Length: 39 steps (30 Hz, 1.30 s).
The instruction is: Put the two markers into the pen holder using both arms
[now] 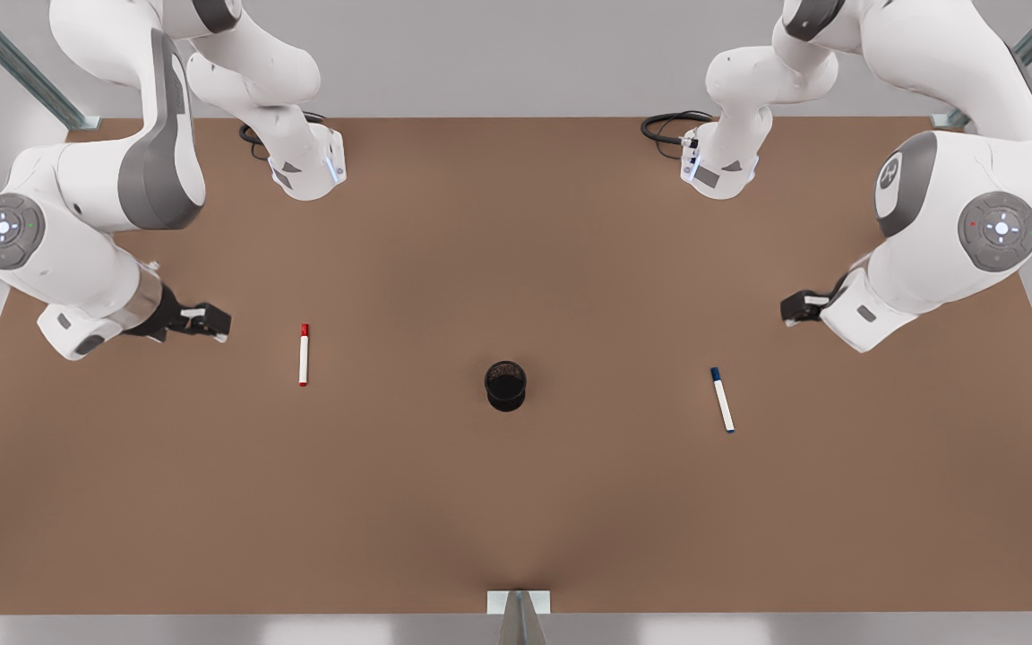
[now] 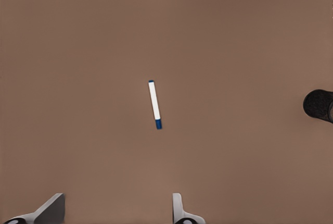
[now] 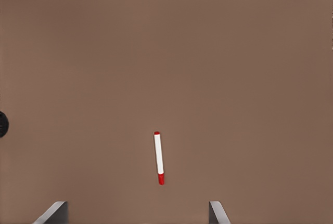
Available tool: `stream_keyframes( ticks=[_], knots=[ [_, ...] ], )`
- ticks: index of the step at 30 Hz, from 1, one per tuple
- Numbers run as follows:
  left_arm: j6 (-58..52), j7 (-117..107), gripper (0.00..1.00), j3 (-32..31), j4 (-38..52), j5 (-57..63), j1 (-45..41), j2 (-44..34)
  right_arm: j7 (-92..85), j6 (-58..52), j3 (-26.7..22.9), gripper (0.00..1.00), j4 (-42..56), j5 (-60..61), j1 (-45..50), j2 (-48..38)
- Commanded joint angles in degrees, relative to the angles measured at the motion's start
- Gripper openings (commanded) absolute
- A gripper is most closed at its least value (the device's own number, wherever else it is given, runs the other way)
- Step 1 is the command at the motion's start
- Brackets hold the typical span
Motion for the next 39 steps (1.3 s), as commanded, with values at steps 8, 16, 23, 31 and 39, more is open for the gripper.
stream_keyframes(
  ticks=[8,16,23,31,39],
  knots=[
    [41.7,-3.9,1.00,15.8,-19.4,-7.2,-8.9,10.2,3.7,3.9,-0.2,1.00,0.1,0.1,-0.1,0.0],
    [63.3,-11.4,1.00,15.5,-31.5,-10.6,-9.4,17.5,2.8,14.2,-0.3,1.00,-0.1,-0.2,-1.5,8.7],
    [63.4,-10.6,0.96,15.6,-31.4,-9.8,-9.5,20.0,3.9,29.1,4.0,1.00,-21.9,0.3,-1.7,6.8],
    [63.1,-7.3,0.96,15.7,-31.4,-6.0,-10.0,21.7,4.1,40.0,4.2,1.00,-35.7,0.2,-1.9,7.6],
    [63.1,-7.8,0.61,15.6,-31.1,-6.0,-9.9,22.9,5.0,47.8,3.8,0.92,-39.4,-0.2,-2.5,13.7]
  ],
)
